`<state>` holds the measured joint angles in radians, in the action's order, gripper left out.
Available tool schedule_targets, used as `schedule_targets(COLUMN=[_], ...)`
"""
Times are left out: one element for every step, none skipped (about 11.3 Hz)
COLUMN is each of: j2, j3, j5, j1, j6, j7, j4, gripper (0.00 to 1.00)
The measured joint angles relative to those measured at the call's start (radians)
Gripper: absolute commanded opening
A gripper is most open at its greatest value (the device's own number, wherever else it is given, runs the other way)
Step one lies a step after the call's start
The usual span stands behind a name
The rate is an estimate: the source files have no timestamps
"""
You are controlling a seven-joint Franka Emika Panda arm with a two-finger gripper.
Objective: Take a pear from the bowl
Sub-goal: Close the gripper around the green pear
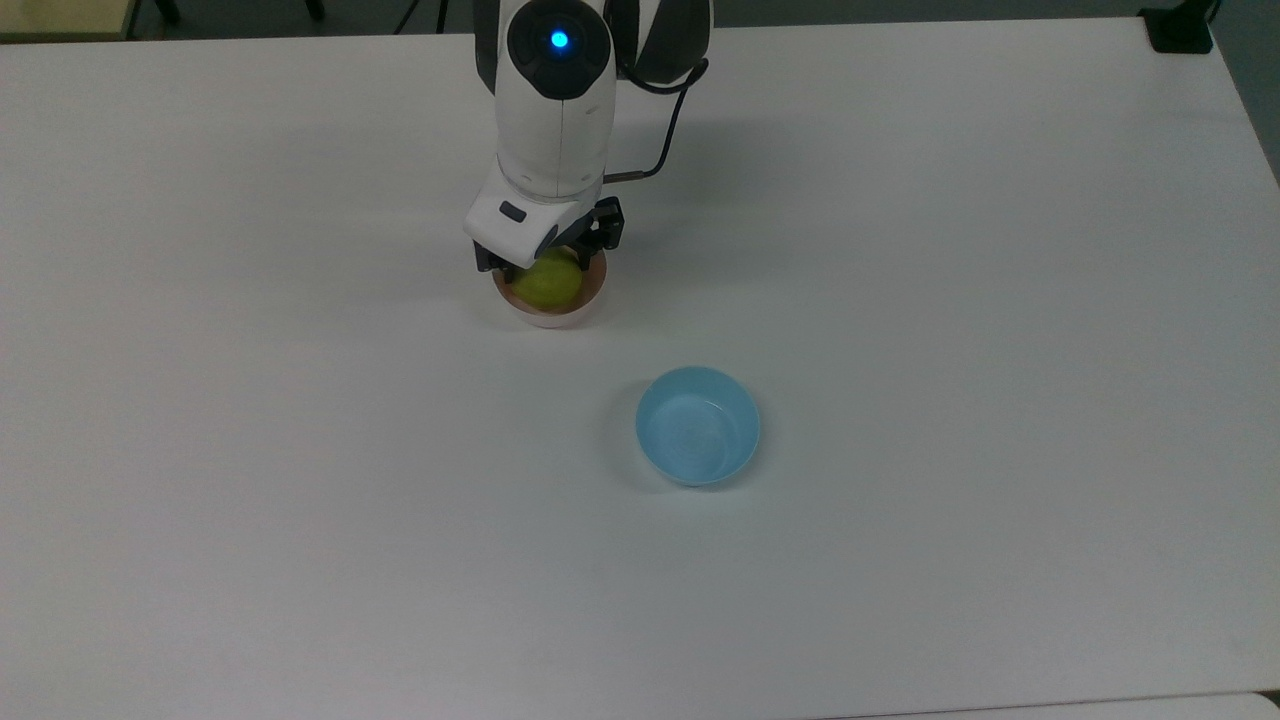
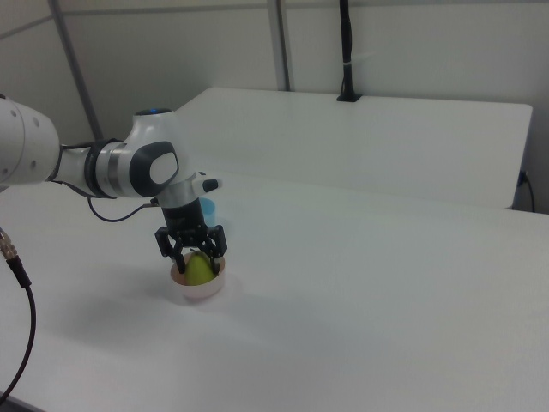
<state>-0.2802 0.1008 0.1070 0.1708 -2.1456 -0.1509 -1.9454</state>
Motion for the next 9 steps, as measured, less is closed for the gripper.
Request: schedule_targets(j2=[0.000,0.001,0.001,0.001,0.001,0.004,0.014,0.035,0.060], j3=[0.000,0.000,0.000,0.000,0.000,0.000,0.000,0.000,0.000], j5=[0.001,0.002,0.002,0.002,0.002,0.002,0.002,0.002,0.002], j1=[0.000,0.000,0.000,0.000,0.001,0.001,0.001,0.001,0.001], j6=[0.000,0.000,0.000,0.000,0.000,0.003,0.022,0.058,0.113], j7=[0.000,0.000,0.000,0.000,0.000,0.000,0.000,0.000,0.000], j4=[0.000,0.001,0.001,0.002,0.002,0.003,0.006,0.016,0.041], gripper=[0.43,0.37,0.37,0.37,0.37,0.37,0.37,0.37,0.37])
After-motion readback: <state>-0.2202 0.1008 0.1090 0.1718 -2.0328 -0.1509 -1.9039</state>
